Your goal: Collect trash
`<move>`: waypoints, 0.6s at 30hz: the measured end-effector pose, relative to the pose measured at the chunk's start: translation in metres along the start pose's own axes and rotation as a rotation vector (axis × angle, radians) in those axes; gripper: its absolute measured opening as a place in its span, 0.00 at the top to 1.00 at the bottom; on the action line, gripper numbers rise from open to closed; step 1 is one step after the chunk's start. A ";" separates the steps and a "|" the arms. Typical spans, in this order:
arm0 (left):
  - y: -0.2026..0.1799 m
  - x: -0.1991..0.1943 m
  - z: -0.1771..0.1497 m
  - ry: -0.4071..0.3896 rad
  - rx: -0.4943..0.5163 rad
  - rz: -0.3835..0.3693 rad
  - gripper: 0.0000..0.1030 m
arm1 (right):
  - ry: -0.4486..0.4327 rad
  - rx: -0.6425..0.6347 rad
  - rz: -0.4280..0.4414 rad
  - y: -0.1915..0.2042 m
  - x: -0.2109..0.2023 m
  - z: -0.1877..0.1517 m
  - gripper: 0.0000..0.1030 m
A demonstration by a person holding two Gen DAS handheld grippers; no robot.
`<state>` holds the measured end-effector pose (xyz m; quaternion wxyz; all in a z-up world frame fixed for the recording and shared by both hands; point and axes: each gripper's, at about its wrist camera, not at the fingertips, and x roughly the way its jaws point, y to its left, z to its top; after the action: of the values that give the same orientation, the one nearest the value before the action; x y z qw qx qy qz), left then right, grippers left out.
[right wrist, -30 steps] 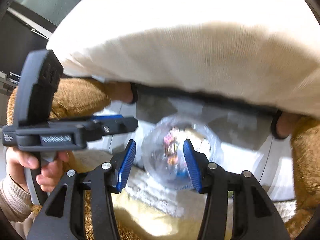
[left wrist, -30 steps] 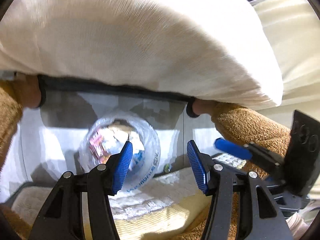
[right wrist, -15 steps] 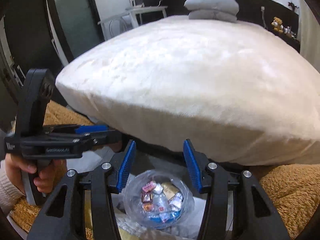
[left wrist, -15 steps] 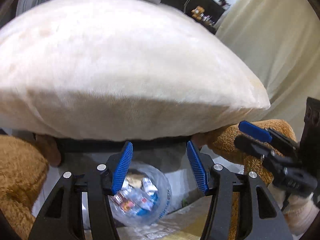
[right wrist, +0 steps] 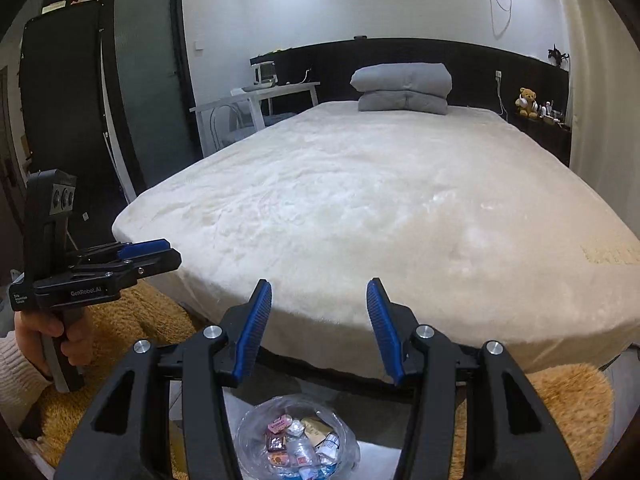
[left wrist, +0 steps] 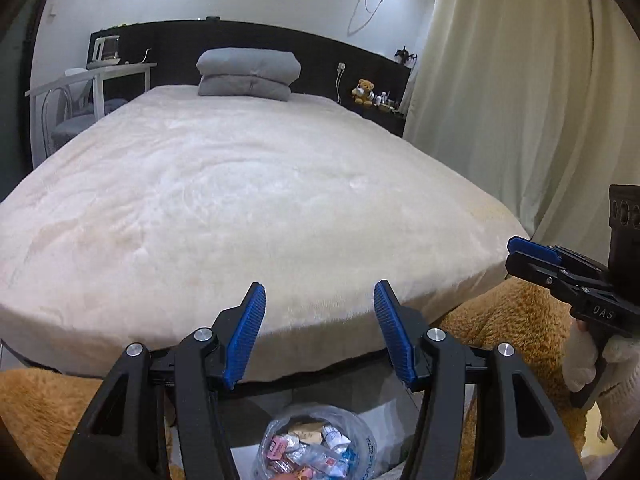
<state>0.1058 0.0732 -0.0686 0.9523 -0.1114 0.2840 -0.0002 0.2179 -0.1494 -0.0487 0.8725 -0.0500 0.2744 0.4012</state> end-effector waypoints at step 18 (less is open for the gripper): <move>0.003 0.010 0.059 -0.117 0.094 -0.018 0.34 | -0.071 -0.009 -0.045 -0.039 0.044 0.073 0.52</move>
<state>0.1460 0.0877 -0.0268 0.9715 -0.0688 0.2263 -0.0154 0.3015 -0.1230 -0.0150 0.8902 -0.0457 0.2401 0.3844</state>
